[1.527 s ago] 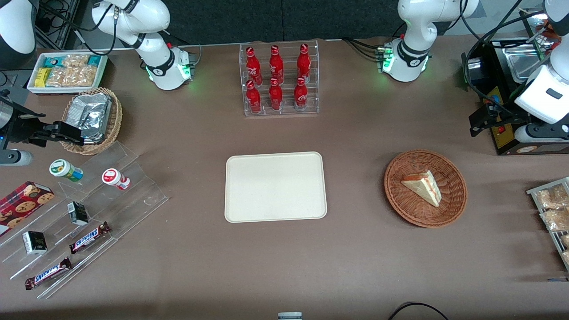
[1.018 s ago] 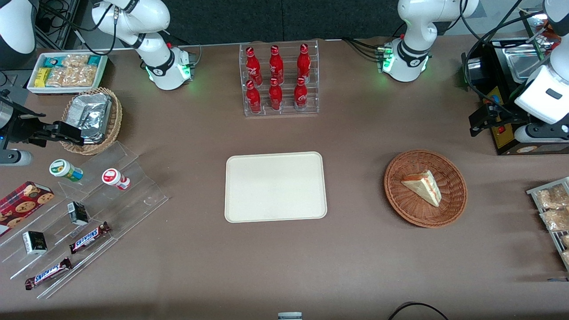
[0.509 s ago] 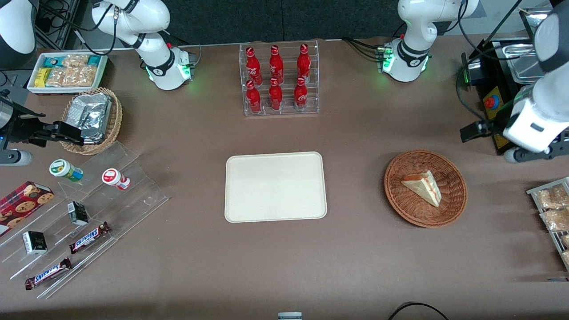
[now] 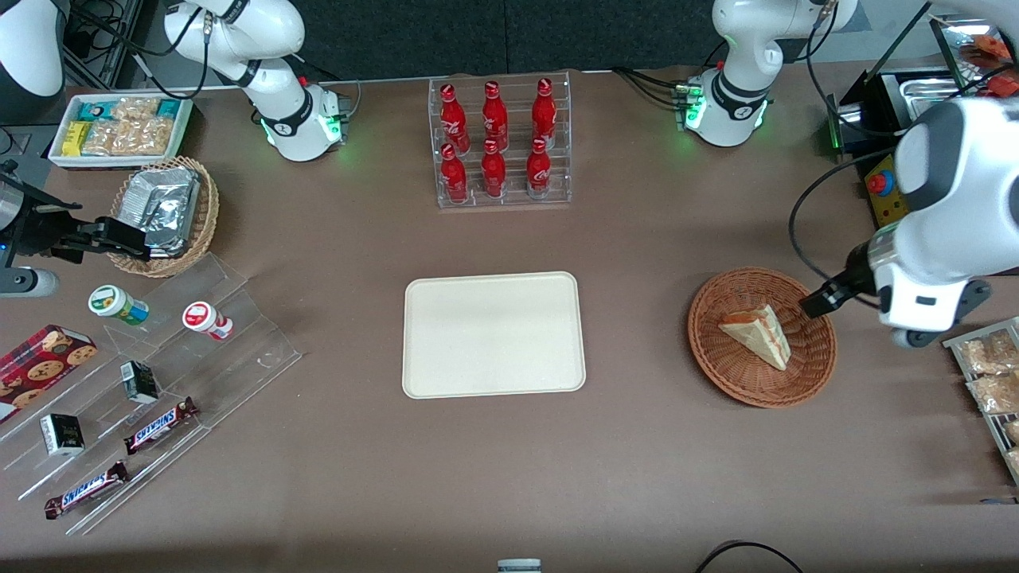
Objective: Place sandwich from basket to tray
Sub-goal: 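Move the left gripper over the wrapped sandwich in the wicker basket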
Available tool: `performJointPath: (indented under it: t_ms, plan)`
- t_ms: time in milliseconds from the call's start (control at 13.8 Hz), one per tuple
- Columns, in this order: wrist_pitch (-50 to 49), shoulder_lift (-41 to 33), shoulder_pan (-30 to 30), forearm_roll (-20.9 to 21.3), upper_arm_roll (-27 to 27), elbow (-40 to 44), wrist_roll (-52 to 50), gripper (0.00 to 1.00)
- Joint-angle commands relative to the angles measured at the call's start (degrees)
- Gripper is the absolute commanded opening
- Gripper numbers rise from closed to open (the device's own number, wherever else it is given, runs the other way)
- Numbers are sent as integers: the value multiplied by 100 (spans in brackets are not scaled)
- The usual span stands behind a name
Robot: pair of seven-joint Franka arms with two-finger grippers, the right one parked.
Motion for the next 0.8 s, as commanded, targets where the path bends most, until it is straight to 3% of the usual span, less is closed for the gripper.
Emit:
performJointPath:
  t_ms: [0, 364, 727]
  plan:
    - [606, -147, -22, 3, 1, -572, -440, 100]
    - [2055, -85, -22, 3, 1, -1573, -1160, 100]
    - [2821, -68, -13, 12, 1, -2312, -1249, 100]
